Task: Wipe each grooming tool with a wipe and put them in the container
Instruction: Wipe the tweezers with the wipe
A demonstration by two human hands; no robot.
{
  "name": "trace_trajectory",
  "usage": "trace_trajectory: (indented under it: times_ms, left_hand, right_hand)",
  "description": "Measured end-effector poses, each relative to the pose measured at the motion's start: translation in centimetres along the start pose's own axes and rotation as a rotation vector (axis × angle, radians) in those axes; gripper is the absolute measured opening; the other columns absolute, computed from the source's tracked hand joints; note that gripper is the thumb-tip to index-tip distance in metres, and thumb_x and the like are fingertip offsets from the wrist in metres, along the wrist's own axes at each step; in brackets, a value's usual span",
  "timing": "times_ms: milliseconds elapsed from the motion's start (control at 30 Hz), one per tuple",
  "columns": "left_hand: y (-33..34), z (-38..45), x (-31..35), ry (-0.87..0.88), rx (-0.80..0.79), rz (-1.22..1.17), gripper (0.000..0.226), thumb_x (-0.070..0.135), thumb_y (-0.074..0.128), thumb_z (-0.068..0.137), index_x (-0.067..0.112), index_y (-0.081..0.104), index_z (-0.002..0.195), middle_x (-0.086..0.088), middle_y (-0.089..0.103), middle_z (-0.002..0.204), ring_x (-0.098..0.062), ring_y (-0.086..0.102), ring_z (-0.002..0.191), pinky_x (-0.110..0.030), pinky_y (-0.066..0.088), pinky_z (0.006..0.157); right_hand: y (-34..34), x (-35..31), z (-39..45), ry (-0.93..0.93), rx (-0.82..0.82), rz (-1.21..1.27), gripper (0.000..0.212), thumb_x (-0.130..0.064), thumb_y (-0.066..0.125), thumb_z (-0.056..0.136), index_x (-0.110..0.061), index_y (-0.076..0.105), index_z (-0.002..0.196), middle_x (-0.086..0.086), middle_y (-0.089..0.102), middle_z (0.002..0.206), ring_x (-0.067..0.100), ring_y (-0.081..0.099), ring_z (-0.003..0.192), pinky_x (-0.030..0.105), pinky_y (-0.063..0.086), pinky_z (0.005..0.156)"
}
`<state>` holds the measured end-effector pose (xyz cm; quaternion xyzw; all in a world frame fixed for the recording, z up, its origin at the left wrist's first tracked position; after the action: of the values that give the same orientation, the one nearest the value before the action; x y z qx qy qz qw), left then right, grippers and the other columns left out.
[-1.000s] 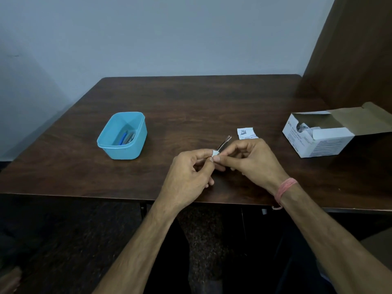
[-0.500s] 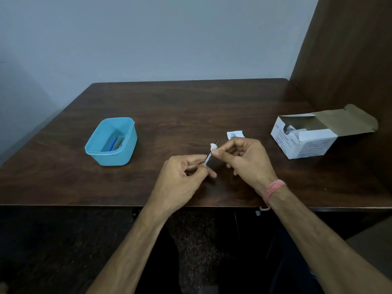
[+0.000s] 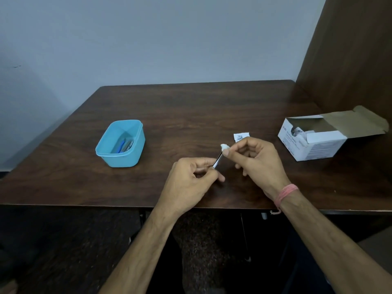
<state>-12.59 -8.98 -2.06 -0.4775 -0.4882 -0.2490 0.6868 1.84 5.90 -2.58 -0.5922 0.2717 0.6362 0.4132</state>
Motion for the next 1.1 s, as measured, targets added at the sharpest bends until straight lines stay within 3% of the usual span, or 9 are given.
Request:
trace_trajectory:
  times_ms: [133,333,433,533,633,700,933,1100]
  left_hand:
    - [0.0,-0.1,0.0,-0.002,-0.003,-0.018,0.031,0.017,0.065,0.104,0.037,0.087,0.111,0.014,0.086,0.091,-0.043,0.072,0.072,-0.048,0.062,0.071]
    - [0.0,0.2,-0.3,-0.008,0.023,-0.028,0.032,0.016,0.063,0.106,0.036,0.085,0.116,0.013,0.086,0.092,-0.019,0.048,0.052,-0.028,0.043,0.055]
    - [0.0,0.2,-0.3,0.011,0.035,-0.069,0.022,0.026,0.065,0.113,0.033,0.085,0.116,0.01,0.086,0.09,-0.011,0.054,0.055,-0.035,0.048,0.062]
    - [0.0,0.4,-0.3,0.026,0.043,-0.055,0.018,0.032,0.067,0.114,0.03,0.086,0.113,0.01,0.086,0.089,0.005,0.057,0.055,-0.032,0.046,0.067]
    - [0.0,0.3,-0.5,-0.005,0.095,-0.097,0.018,0.031,0.069,0.113,0.028,0.086,0.108,0.01,0.086,0.089,-0.008,0.056,0.055,-0.028,0.049,0.059]
    - [-0.1,0.2,-0.4,-0.01,0.133,-0.104,0.018,0.032,0.069,0.113,0.027,0.086,0.108,0.01,0.086,0.089,-0.006,0.057,0.052,-0.019,0.049,0.055]
    - [-0.1,0.0,-0.2,0.015,0.093,-0.094,0.018,0.031,0.069,0.113,0.026,0.086,0.113,0.008,0.086,0.086,-0.001,0.058,0.053,-0.016,0.049,0.056]
    - [-0.1,0.0,-0.2,0.022,0.066,-0.097,0.019,0.028,0.068,0.113,0.024,0.087,0.113,0.004,0.086,0.084,0.0,0.057,0.054,-0.014,0.047,0.055]
  right_hand:
    - [-0.1,0.1,0.0,0.009,0.034,0.064,0.018,-0.024,0.092,0.089,-0.015,0.077,0.088,0.01,0.08,0.086,0.022,0.074,0.068,0.029,0.051,0.05]
    - [-0.5,0.0,0.0,0.018,-0.006,0.135,0.018,-0.015,0.092,0.088,-0.006,0.076,0.09,0.015,0.081,0.091,0.016,0.065,0.056,0.024,0.047,0.045]
    - [-0.7,-0.4,-0.1,0.015,-0.023,0.16,0.02,-0.014,0.093,0.086,-0.005,0.075,0.089,0.009,0.078,0.083,0.014,0.06,0.051,0.022,0.043,0.043]
    - [-0.8,-0.4,0.0,0.001,-0.041,0.174,0.018,-0.012,0.091,0.087,-0.011,0.074,0.091,0.008,0.077,0.083,0.015,0.06,0.05,0.023,0.041,0.043]
    - [-1.2,-0.2,0.2,0.004,0.046,0.267,0.017,-0.01,0.088,0.091,-0.013,0.074,0.101,0.019,0.08,0.095,0.014,0.059,0.052,0.023,0.042,0.045]
    - [-1.4,0.1,0.3,0.011,0.081,0.286,0.013,-0.011,0.087,0.092,-0.013,0.077,0.1,0.018,0.081,0.097,0.013,0.059,0.053,0.022,0.044,0.046]
    - [-0.9,0.2,0.1,-0.006,-0.002,0.2,0.011,-0.014,0.089,0.091,-0.014,0.082,0.099,0.005,0.082,0.091,0.013,0.063,0.056,0.021,0.045,0.046]
    - [-0.5,-0.1,-0.1,-0.071,-0.071,0.047,0.031,-0.012,0.086,0.095,-0.023,0.079,0.123,0.009,0.081,0.094,0.014,0.061,0.06,0.022,0.048,0.051]
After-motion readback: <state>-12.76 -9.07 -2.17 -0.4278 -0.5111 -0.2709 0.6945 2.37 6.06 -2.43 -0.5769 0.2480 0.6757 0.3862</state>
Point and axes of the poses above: each hand's wrist, its own z-axis towards the middle knuckle, its own y-axis out of the palm, x = y × z, the point moved 4 cm from there along z, towards the middle knuckle
